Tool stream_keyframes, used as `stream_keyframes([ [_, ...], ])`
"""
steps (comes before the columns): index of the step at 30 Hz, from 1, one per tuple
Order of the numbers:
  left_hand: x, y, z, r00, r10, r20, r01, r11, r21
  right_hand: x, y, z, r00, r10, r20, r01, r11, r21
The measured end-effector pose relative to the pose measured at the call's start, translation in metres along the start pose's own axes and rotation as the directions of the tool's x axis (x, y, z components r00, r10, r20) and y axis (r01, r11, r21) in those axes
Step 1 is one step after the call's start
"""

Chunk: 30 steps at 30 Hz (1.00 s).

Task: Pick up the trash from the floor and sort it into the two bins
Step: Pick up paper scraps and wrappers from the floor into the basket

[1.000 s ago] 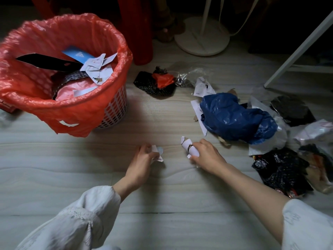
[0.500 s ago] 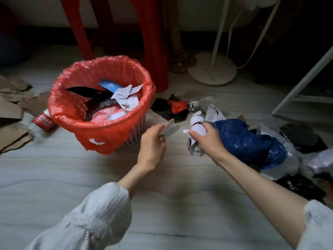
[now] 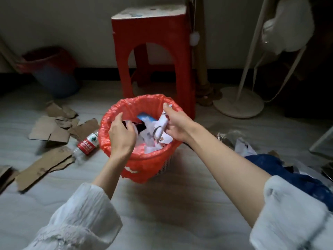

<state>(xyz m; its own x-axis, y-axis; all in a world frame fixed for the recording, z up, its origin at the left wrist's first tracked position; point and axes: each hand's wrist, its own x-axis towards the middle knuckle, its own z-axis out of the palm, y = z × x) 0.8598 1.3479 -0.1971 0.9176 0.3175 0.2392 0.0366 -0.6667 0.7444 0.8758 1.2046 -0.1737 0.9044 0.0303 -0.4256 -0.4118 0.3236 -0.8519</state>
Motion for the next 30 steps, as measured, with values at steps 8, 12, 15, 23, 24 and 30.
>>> stream_keyframes([
  [8,-0.035,0.017,0.026,0.932,0.362,0.010,-0.361,0.930,-0.068,-0.019,0.012,-0.048,0.997,0.060,-0.054,-0.065,0.994,-0.090],
  [12,-0.071,0.033,0.064,0.792,0.587,0.169,-0.571,0.810,-0.135,-0.035,0.030,-0.108,0.976,-0.031,-0.214,-0.022,0.970,-0.240],
  [15,-0.099,0.029,0.103,0.656,0.634,0.410,-0.650,0.750,-0.121,-0.037,0.064,-0.159,0.962,-0.039,-0.269,-0.106,0.857,-0.504],
  [23,-0.103,-0.021,0.197,0.510,0.198,0.837,-0.595,0.784,0.177,-0.005,0.152,-0.221,0.994,0.050,-0.096,-0.103,0.168,-0.980],
  [24,-0.100,-0.024,0.206,0.515,0.159,0.842,-0.590,0.779,0.213,-0.002,0.159,-0.227,0.992,0.080,-0.093,-0.099,0.074,-0.992],
  [30,-0.081,-0.028,0.280,0.616,0.150,0.773,-0.566,0.767,0.303,0.013,0.172,-0.255,0.971,0.222,-0.093,-0.084,-0.048,-0.995],
])
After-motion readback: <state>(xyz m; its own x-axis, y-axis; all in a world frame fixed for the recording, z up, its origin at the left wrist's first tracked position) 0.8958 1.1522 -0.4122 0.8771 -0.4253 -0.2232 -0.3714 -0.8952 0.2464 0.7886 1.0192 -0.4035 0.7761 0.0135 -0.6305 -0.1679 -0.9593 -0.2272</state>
